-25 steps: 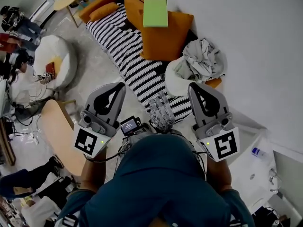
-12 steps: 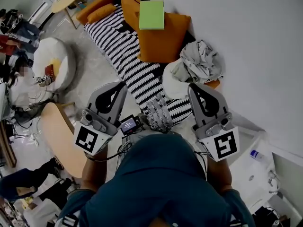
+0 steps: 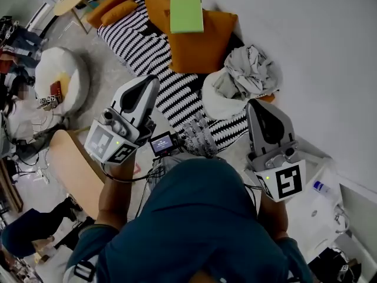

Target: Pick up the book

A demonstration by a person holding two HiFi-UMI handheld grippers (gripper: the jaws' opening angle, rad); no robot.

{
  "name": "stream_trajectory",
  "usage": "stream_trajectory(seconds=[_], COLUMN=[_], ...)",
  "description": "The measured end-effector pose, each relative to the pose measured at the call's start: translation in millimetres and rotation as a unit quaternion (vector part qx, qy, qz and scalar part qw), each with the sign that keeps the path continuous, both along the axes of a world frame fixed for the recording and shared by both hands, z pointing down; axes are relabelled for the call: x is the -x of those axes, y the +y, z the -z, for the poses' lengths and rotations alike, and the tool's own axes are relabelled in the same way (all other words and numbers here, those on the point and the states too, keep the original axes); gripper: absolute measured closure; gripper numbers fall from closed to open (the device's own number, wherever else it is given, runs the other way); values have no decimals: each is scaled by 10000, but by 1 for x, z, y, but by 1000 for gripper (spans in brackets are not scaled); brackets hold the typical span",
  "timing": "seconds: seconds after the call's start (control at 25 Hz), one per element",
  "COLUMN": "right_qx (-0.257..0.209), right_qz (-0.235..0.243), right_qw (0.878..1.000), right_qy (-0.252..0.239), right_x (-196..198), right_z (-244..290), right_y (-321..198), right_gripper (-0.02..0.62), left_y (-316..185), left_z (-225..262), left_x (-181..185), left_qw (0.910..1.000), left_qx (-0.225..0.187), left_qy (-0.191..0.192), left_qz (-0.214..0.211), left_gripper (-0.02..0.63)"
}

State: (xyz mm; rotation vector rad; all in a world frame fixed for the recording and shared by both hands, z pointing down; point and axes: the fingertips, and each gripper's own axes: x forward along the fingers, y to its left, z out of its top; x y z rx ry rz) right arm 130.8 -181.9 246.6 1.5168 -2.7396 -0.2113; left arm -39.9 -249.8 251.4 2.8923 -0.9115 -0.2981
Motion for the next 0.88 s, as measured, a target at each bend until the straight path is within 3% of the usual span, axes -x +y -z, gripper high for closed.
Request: stream_trajectory(seconds=[0.24, 0.36, 0.44, 0.64, 0.88], right_qx=[303, 422, 459, 547, 631], right_qz=[-183, -241, -277, -369, -537], right_qw=[9994, 9987, 9985, 9976, 9963], right_qy=[65, 121, 144, 196, 241], right_x=[-1, 1, 3, 4, 1], right_z=[-19, -24, -25, -27, -29], right_y=[-16, -25, -32, -47, -62], right_gripper=[581, 581, 581, 581, 581], left_y=[-53, -82, -102, -147, -192], left_z=[-24, -43, -56, -81, -113], left_x=[3, 9, 13, 17, 9], left_qw=[9969, 9881, 9761, 9343, 9070], left_qx=[588, 1149, 1588, 2390, 2890], left_qy=[514, 1024, 1486, 2631, 3045], left_qz=[-36, 1, -24, -262, -345], left_gripper=[604, 604, 604, 604, 601])
